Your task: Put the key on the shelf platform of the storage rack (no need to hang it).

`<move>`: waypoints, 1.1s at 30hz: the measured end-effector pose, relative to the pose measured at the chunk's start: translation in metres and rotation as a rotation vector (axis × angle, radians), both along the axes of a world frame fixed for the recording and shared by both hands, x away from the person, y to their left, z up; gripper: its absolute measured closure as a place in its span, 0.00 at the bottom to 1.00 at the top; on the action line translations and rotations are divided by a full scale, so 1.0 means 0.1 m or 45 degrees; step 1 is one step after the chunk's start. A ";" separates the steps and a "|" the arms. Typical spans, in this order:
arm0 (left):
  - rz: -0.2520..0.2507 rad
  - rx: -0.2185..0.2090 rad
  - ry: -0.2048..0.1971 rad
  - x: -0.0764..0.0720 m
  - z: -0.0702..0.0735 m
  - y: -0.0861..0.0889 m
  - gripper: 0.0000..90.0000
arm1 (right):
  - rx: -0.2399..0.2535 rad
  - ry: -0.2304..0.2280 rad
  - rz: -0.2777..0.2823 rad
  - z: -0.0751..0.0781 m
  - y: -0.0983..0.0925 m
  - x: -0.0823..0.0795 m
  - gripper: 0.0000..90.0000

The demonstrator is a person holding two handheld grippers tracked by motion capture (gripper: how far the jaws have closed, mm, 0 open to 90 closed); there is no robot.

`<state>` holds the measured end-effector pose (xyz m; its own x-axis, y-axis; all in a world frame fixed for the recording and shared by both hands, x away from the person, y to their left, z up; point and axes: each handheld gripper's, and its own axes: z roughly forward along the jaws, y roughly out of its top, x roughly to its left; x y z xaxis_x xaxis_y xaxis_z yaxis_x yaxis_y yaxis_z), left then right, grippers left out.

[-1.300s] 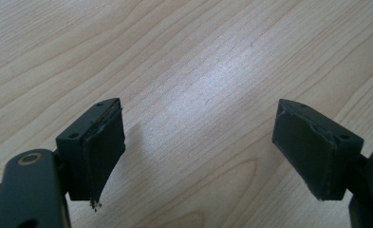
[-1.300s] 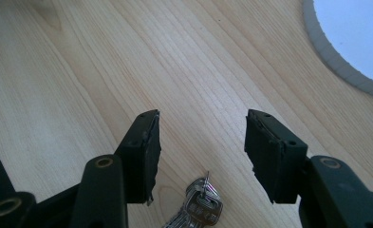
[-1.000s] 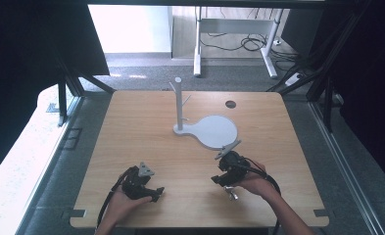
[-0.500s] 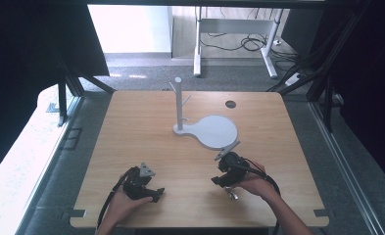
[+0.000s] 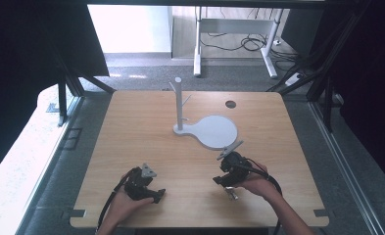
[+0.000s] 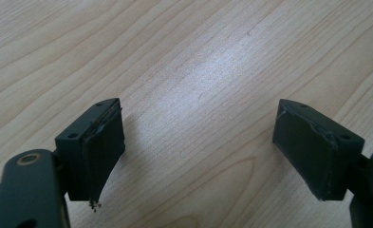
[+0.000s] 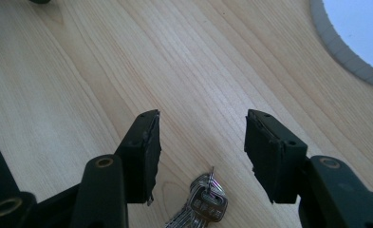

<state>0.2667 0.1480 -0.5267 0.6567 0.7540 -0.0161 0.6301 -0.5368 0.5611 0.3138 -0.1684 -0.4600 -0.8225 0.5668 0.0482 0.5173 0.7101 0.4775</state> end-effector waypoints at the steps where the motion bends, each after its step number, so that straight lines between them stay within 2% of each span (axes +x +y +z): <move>1: 0.001 0.000 0.000 0.00 0.00 0.00 0.20 | 0.002 -0.001 -0.002 0.01 0.00 0.00 0.52; 18: 0.011 -0.014 -0.008 0.00 0.01 0.01 0.20 | -0.016 -0.010 0.024 0.07 0.17 0.05 0.53; 28: 0.009 -0.015 -0.007 0.00 0.02 0.02 0.20 | -0.069 0.021 0.018 0.02 0.09 -0.01 0.54; 33: 0.011 -0.018 -0.009 0.00 0.02 0.03 0.20 | -0.104 0.051 -0.010 -0.04 0.02 -0.01 0.56</move>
